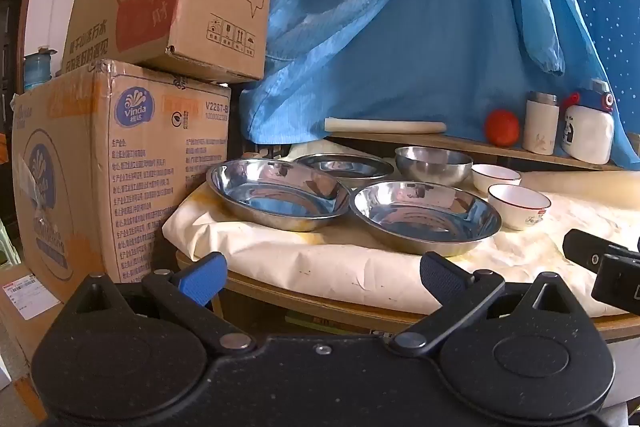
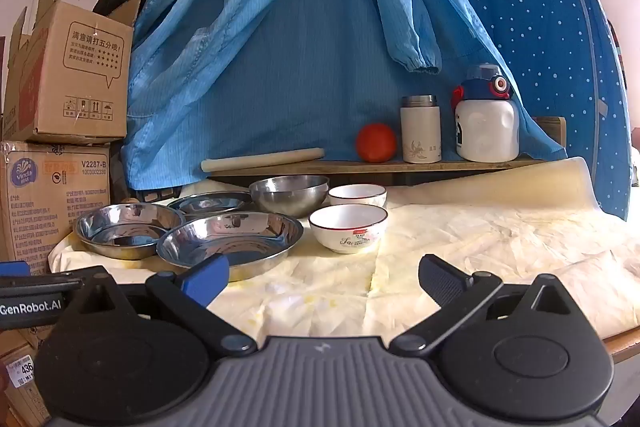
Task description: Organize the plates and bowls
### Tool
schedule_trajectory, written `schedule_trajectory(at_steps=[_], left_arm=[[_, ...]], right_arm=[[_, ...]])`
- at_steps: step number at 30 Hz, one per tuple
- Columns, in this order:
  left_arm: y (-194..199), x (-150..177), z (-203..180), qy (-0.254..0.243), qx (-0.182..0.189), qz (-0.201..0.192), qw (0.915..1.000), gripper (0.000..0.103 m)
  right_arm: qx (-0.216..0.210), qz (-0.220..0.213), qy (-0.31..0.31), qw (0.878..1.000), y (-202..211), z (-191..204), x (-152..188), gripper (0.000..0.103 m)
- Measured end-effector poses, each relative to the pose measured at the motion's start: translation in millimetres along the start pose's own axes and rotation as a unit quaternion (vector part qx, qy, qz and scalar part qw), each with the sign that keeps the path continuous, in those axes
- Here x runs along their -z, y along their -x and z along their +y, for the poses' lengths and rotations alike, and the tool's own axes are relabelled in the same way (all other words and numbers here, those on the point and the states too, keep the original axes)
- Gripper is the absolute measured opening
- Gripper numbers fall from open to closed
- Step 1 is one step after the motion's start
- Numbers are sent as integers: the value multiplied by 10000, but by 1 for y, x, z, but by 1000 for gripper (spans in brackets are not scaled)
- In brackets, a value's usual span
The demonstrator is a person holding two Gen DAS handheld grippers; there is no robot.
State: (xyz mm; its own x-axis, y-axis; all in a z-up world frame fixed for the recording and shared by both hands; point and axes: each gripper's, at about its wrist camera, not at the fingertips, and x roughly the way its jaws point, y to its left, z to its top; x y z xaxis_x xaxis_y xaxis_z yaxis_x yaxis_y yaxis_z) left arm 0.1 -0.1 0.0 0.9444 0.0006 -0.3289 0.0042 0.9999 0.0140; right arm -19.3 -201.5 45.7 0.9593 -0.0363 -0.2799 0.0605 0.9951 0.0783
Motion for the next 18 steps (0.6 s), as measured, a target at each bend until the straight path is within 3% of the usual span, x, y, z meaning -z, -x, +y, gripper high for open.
schedule_trajectory(at_steps=[18], left_arm=[[-1,-1,-3,17,48,12,10000,102]], right_arm=[[-4,14,-7,10000,-1,-1,-1,103]])
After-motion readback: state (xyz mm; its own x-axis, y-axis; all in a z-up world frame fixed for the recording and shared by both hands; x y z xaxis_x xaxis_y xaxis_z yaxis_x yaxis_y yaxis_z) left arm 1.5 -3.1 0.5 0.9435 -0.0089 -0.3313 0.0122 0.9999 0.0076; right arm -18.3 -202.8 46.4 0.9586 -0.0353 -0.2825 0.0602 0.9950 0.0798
